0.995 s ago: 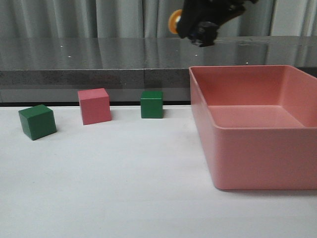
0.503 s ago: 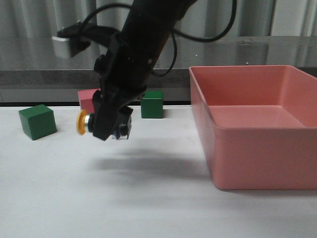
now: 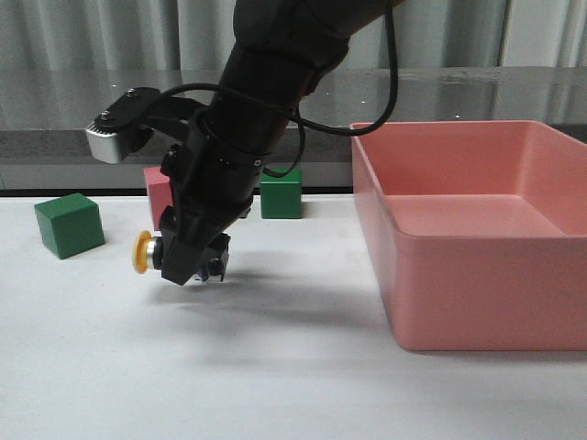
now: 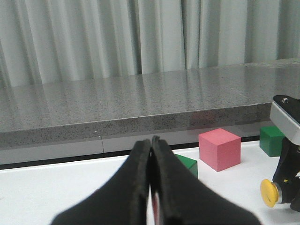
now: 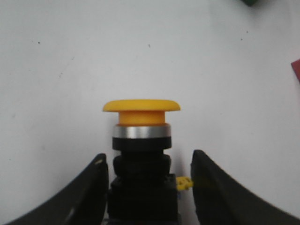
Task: Place and stand button with both arms
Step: 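Lift the button out of the bin and carry it toward the cubes, then lower the button onto the table on its side and open the right gripper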
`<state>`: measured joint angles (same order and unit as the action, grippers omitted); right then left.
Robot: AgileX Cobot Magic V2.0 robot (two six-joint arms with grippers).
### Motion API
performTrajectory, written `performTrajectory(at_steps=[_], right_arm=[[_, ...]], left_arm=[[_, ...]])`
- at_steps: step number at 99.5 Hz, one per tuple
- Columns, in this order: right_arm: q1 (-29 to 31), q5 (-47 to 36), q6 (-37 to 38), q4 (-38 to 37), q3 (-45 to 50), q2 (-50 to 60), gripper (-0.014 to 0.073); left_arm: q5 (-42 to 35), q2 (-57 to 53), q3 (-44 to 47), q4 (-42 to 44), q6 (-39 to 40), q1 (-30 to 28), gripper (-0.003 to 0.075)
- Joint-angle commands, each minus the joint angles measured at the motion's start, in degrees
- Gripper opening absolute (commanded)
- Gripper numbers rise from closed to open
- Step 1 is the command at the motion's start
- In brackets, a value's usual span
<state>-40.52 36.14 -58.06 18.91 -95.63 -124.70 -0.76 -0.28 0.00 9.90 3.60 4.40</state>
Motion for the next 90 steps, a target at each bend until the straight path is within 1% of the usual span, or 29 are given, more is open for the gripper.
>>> performTrajectory(at_steps=[1,9,15,34,49,56,63,70,75,77,82,87,90], right_arm=[[0.15,-2.23,-0.69,0.75,-2.02,3.28,0.0325],[0.15,-2.23,-0.64,0.75,-2.02,3.28,0.0433],[0.15,-2.16,-0.63,0.75,-2.02,3.28,0.0468],[0.15,-1.83,-0.27,0.75,-2.02,3.46,0.047],[0.15,0.56,2.66,0.75,-2.07,5.69,0.0458],[0.15,2.02,4.69,0.75,-2.07,7.76,0.041],[0.36,3.32,6.17,0.7,-2.07,10.28,0.0311],[0.75,4.4,7.09,0.58,-2.07,13.11,0.0181],[1.23,5.11,8.21,0.52,-2.07,15.17,0.0064],[1.57,5.48,8.77,0.53,-2.07,16.11,0.0034],[2.55,6.52,10.87,0.53,-2.07,18.31,-0.0076],[3.64,7.22,14.02,0.53,-2.02,20.47,-0.0057],[4.41,7.64,15.5,0.53,-1.96,21.73,-0.006]], left_arm=[[-4.41,-1.67,2.56,-0.39,0.37,0.01,-0.0019],[-4.41,-1.67,2.56,-0.39,0.37,0.01,-0.0019],[-4.41,-1.67,2.56,-0.39,0.37,0.01,-0.0019],[-4.41,-1.67,2.56,-0.39,0.37,0.01,-0.0019],[-4.41,-1.67,2.56,-0.39,0.37,0.01,-0.0019],[-4.41,-1.67,2.56,-0.39,0.37,0.01,-0.002],[-4.41,-1.67,2.56,-0.39,0.37,0.01,-0.0019],[-4.41,-1.67,2.56,-0.39,0.37,0.01,-0.0019],[-4.41,-1.67,2.56,-0.39,0.37,0.01,-0.0019],[-4.41,-1.67,2.56,-0.39,0.37,0.01,-0.0019],[-4.41,-1.67,2.56,-0.39,0.37,0.01,-0.0019],[-4.41,-1.67,2.56,-0.39,0.37,0.01,-0.0019],[-4.41,-1.67,2.56,-0.39,0.37,0.01,-0.0019]])
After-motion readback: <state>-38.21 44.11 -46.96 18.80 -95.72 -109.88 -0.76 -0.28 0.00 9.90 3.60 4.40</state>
